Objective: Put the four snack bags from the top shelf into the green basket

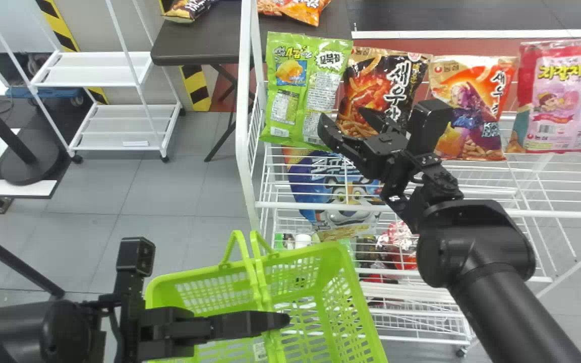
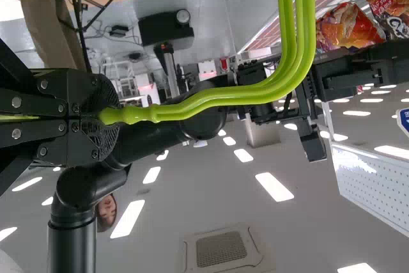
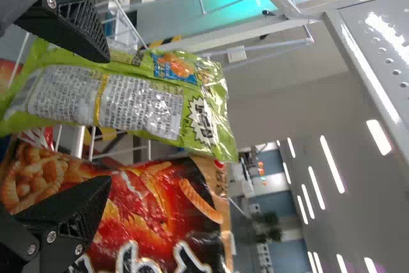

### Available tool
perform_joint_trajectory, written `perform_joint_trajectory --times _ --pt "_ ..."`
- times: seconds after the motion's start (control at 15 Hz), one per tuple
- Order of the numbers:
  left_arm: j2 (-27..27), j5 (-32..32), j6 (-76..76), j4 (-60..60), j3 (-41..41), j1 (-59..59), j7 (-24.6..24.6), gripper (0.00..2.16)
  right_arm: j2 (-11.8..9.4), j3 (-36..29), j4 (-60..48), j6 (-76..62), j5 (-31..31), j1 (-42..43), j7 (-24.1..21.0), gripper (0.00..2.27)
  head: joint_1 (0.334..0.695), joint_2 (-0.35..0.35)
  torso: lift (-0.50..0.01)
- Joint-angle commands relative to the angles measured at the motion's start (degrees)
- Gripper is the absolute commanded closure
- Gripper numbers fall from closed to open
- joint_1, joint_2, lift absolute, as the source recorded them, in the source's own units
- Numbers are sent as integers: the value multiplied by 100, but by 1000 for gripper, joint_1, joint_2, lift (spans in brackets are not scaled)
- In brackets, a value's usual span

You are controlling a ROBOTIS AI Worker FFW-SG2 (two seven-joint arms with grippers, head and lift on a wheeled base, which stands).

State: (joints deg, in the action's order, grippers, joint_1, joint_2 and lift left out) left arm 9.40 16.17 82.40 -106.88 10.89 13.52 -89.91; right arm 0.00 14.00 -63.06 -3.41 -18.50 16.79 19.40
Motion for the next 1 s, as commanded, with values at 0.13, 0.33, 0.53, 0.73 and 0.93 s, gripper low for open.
perform_joint_trajectory --times 0.13,0.33,0.53,0.73,0.93 --pt "0 0 0 0 -26 -7 -66 2148 5 138 646 -85 -84 439 134 188 695 87 0" --pt "0 9 0 -8 -26 10 -66 2148 5 296 1112 -243 -75 791 231 188 695 94 0" --pt "18 0 0 44 -211 -192 -66 2148 5 287 1322 -243 -110 949 389 184 695 99 0" --pt "62 27 0 185 -378 -385 -66 2148 5 287 1604 -225 -93 1151 548 191 695 82 0" --pt "62 36 0 194 -360 -359 -66 2148 5 287 1727 -296 -22 1248 794 616 695 80 0"
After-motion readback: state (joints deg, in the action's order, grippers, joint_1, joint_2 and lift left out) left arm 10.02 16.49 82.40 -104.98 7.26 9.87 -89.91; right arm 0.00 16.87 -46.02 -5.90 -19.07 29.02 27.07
